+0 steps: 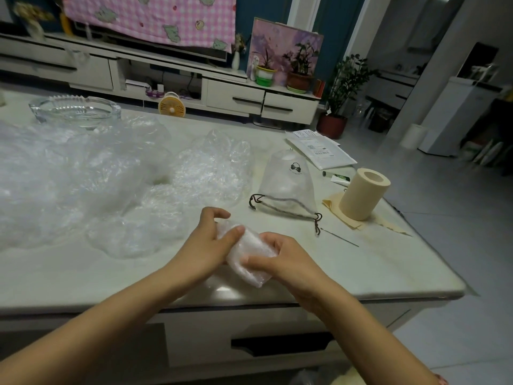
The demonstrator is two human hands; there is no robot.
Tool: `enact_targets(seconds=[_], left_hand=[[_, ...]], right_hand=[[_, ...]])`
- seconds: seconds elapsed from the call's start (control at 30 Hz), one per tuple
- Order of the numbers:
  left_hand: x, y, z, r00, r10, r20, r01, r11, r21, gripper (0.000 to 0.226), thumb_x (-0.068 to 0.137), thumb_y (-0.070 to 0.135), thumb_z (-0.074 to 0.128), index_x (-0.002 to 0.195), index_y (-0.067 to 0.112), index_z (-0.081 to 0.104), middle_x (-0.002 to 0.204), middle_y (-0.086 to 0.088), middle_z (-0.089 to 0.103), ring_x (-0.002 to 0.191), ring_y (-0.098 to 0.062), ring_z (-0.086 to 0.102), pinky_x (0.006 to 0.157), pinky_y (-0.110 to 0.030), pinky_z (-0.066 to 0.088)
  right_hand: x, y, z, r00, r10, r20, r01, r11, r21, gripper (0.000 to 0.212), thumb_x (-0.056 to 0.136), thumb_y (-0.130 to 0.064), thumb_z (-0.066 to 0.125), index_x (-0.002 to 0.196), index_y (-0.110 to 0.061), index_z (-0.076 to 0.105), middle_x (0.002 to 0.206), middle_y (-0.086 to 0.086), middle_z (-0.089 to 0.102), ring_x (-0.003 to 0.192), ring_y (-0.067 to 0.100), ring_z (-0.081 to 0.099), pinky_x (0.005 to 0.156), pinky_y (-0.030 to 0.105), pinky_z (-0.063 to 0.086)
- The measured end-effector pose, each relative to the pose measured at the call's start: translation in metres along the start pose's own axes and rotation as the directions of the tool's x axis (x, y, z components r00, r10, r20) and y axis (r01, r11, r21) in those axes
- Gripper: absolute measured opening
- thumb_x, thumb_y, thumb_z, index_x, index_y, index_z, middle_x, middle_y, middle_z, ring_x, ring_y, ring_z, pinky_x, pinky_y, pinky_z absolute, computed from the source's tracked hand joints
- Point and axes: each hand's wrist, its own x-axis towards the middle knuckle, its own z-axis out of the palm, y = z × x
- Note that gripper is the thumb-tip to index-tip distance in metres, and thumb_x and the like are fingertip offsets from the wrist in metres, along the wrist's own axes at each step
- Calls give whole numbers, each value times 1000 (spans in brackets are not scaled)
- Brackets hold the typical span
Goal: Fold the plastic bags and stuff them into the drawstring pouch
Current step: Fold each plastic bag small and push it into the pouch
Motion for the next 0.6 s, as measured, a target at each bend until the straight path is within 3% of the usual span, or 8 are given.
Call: enact_targets(seconds=[0.13,0.23,0.33,0.47,0.53,0.6], left_hand=[[5,-6,-6,980,201,-15,-194,963,189,16,95,21,51,110,21,44,98,13,52,84,2,53,64,-4,40],[6,-5,-7,973,229,18,-229,958,175,11,95,22,50,103,28,47,97,13,55,85,1,53,64,-6,39],[7,-7,-5,982,189,28,-191,970,149,13,96,18,47,95,30,54,87,6,57,77,-5,53,64,-13,39],[5,0,-2,985,-131,109,149,972,-179,15,94,6,51,90,17,60,88,-9,64,70,-18,60,59,-24,47],[2,7,-2,912,-289,293,374,879,-297,16,90,-2,51,91,9,62,78,-12,65,65,-21,58,53,-27,48],[-1,12,-4,802,-332,496,545,746,-383,26,84,-10,46,81,0,70,71,-14,63,62,-21,57,50,-25,51]], right_hand=[[-2,-2,3,998,19,51,-22,997,67,24,88,-21,64,99,0,64,80,6,65,68,11,62,63,26,51],[-2,-3,-4,993,32,113,-24,997,-70,13,86,-15,67,88,-3,66,78,7,64,69,12,62,67,27,54],[-3,-2,-7,985,-41,170,73,980,-183,12,82,-14,71,85,-2,71,82,3,63,74,12,58,73,27,47],[-3,0,-3,970,-194,148,220,959,-179,10,79,-14,74,89,-12,73,126,-12,50,112,2,51,95,19,42],[-3,2,-3,966,-233,112,247,960,-135,15,78,-16,75,93,-12,73,135,-20,43,121,-4,43,96,14,39],[-4,3,-2,959,-261,111,268,961,-62,14,76,-17,75,90,-12,74,132,-20,49,119,-4,46,97,15,41]])
